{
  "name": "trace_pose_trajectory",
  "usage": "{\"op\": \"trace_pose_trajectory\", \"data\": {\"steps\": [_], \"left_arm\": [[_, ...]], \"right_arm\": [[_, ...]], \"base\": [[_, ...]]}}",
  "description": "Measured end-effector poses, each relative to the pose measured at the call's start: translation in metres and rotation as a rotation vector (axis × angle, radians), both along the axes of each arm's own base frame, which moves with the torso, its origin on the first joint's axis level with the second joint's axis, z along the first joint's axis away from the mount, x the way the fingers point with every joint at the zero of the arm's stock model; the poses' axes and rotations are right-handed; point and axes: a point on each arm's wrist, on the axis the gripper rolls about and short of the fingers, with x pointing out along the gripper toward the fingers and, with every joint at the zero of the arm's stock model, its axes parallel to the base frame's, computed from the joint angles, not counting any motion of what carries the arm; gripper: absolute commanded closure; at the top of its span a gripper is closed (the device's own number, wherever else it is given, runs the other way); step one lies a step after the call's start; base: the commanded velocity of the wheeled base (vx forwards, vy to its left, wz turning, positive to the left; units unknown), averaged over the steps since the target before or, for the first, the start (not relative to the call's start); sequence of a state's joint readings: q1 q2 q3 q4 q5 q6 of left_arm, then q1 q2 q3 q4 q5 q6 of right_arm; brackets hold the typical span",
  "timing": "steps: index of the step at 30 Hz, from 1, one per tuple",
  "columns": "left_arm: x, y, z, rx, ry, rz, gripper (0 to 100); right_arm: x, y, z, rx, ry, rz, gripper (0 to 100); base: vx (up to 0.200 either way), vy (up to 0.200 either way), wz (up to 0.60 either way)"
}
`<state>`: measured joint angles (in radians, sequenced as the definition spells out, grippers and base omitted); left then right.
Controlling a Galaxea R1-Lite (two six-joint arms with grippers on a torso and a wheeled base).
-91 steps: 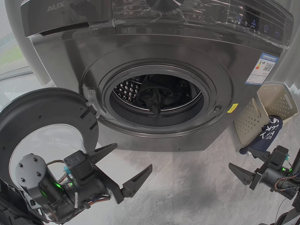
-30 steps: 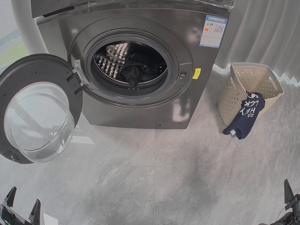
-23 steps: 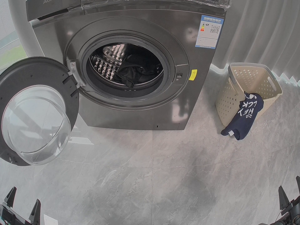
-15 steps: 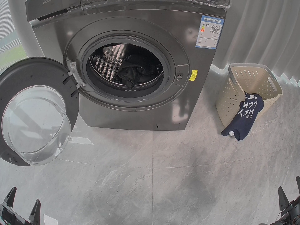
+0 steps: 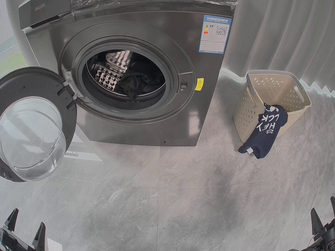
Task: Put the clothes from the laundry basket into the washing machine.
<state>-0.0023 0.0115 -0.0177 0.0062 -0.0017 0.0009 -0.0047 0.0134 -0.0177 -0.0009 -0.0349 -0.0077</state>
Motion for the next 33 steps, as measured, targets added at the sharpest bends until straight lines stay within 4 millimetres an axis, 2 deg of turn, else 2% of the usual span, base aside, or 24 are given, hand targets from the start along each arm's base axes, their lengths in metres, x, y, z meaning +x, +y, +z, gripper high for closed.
{"op": "trace_pose_trajectory", "data": {"steps": [23,33], "left_arm": [[0.0002,0.0001,0.0,-0.004,0.002,0.001,0],[0.0002,0.0,0.0002,-0.024,0.001,0.001,0]], "right_arm": [[0.0,0.0,0.0001,0.0,-0.001,-0.001,0],[0.0001,0.0,0.0001,0.0,0.0,0.0,0]], "base": [[0.0,-0.2,0.0],[0.0,0.0,0.0]]}}
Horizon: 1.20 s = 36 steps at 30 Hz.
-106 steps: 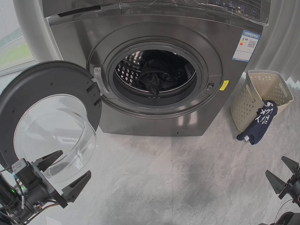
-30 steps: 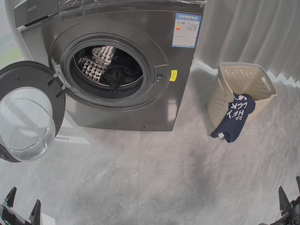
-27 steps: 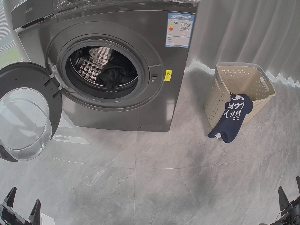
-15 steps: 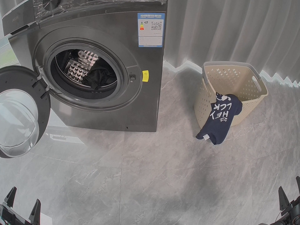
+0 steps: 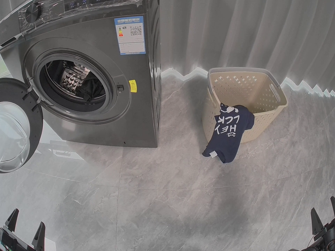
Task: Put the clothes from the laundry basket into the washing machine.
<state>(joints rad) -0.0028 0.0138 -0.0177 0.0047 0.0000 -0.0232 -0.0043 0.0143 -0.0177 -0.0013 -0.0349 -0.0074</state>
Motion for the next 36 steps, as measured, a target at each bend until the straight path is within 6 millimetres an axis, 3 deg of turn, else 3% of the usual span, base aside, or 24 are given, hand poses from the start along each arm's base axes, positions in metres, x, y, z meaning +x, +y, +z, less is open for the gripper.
{"op": "trace_pose_trajectory", "data": {"steps": [16,29,36], "left_arm": [[0.0001,0.0,0.0,0.0,0.001,0.0,0],[0.0001,-0.0001,0.0,0.009,0.001,-0.004,0],[0.0001,-0.0001,0.0,0.006,0.001,-0.007,0]], "right_arm": [[0.0,0.0,0.0,0.0,0.0,0.0,0],[0.0001,0.0,0.0,0.0,0.001,0.0,0],[0.0001,0.0,0.0,0.0,0.001,0.0,0]], "base": [[0.0,-0.175,0.0],[0.0,0.0,0.0],[0.2,0.0,0.0]]}}
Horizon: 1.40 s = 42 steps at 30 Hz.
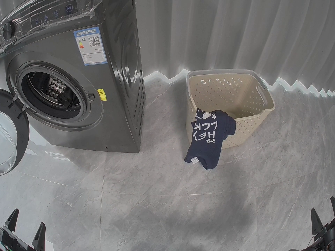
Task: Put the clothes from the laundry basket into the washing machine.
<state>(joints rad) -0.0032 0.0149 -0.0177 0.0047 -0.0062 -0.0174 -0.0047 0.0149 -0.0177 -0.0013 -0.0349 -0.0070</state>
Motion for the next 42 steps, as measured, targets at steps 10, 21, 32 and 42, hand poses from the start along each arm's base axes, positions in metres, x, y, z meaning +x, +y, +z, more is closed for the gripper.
{"op": "trace_pose_trajectory", "data": {"steps": [10,21,32,42], "left_arm": [[0.0001,0.0,0.0001,-0.005,0.0,0.0,0],[0.0001,0.0,0.0001,-0.005,0.0,-0.001,0],[0.0001,0.0,0.0001,-0.005,0.0,0.0,0],[0.0001,0.0,0.0001,-0.004,0.0,0.001,0]], "right_arm": [[0.0,0.0,0.0,0.0,0.0,0.0,0],[0.0001,0.0,0.0,0.0,0.001,0.0,0],[0.0001,0.0,0.0,0.0,0.001,0.0,0],[0.0001,0.0,0.0001,0.0,0.001,0.001,0]], "base": [[0.1,0.0,0.0],[0.0,-0.182,0.0],[0.0,-0.2,0.0],[0.0,-0.04,0.0]]}}
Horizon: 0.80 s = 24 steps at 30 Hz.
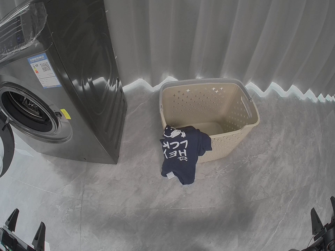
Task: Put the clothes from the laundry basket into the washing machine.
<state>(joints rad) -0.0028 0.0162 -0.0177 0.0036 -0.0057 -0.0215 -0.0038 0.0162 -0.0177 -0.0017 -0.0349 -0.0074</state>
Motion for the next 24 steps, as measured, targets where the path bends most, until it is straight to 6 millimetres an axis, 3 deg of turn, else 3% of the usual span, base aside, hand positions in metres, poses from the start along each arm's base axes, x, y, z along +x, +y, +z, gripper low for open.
{"op": "trace_pose_trajectory", "data": {"steps": [17,24], "left_arm": [[0.0,0.0,-0.0001,-0.004,0.001,0.0,0],[0.0,0.0,-0.0001,-0.008,0.001,-0.001,0]], "right_arm": [[0.0,0.0,0.0,0.0,0.0,-0.001,0],[0.0,0.0001,-0.0001,-0.003,0.001,0.001,0]], "base": [[0.0,0.0,0.0],[0.0,0.2,0.0]]}}
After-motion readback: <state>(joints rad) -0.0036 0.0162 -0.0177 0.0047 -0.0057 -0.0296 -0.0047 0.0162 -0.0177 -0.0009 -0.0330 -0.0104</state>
